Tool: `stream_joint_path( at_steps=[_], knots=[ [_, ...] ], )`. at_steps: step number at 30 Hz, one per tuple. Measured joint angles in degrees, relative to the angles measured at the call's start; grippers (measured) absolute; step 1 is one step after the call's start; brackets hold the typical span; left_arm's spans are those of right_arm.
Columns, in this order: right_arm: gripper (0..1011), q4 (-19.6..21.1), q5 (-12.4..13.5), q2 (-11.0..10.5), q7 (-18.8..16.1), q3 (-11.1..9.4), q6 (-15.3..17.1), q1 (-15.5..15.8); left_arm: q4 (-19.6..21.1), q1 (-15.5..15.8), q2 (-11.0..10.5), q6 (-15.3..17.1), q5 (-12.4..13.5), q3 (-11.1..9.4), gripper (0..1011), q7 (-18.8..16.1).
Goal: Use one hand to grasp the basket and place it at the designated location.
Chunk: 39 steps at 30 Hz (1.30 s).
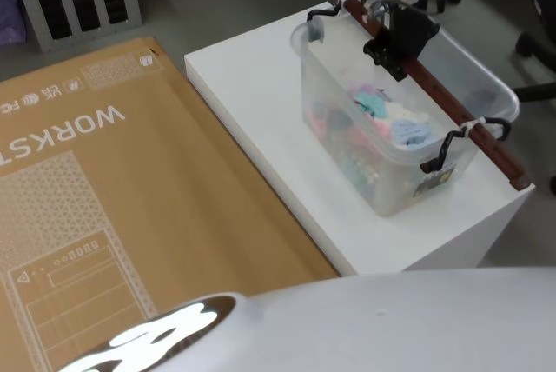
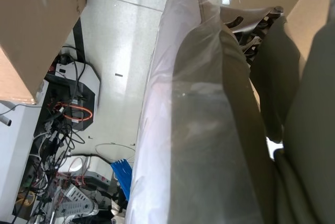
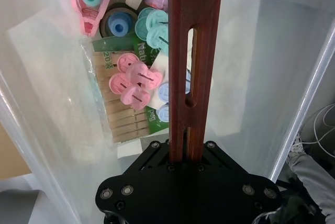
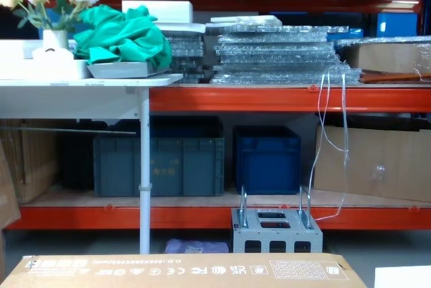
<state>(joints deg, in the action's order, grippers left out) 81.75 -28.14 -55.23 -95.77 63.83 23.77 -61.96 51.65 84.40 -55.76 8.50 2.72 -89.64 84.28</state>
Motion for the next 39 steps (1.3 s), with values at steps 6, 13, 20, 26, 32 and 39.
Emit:
stream_joint_path(
  at_steps=[6,13,20,26,32,39],
  knots=[
    [0,-0.4,0.4,0.2,0.2,0.2,-0.1,0.2,0.0,0.0,0.0,0.0,0.0,0.0,0,0.0],
    [0,-0.5,0.6,0.2,0.3,0.5,-0.3,0.3,0.0,0.0,0.0,0.0,0.0,0.0,0,0.0],
    [0,-0.6,0.8,0.0,0.4,0.6,-0.6,0.3,0.0,0.0,0.0,0.0,0.0,0.0,0,0.0],
    [0,-0.7,1.1,-0.1,0.8,0.7,-0.9,0.5,0.0,0.0,0.0,0.0,0.0,0.0,0,0.0],
    [36,-0.8,1.9,-0.3,1.3,0.3,-1.2,0.8,0.0,0.0,0.0,0.0,0.0,0.0,0,0.0],
    [224,-1.1,2.2,-0.3,1.3,0.3,-1.3,0.8,0.0,0.0,0.0,0.0,0.0,0.0,0,0.0]
  ],
)
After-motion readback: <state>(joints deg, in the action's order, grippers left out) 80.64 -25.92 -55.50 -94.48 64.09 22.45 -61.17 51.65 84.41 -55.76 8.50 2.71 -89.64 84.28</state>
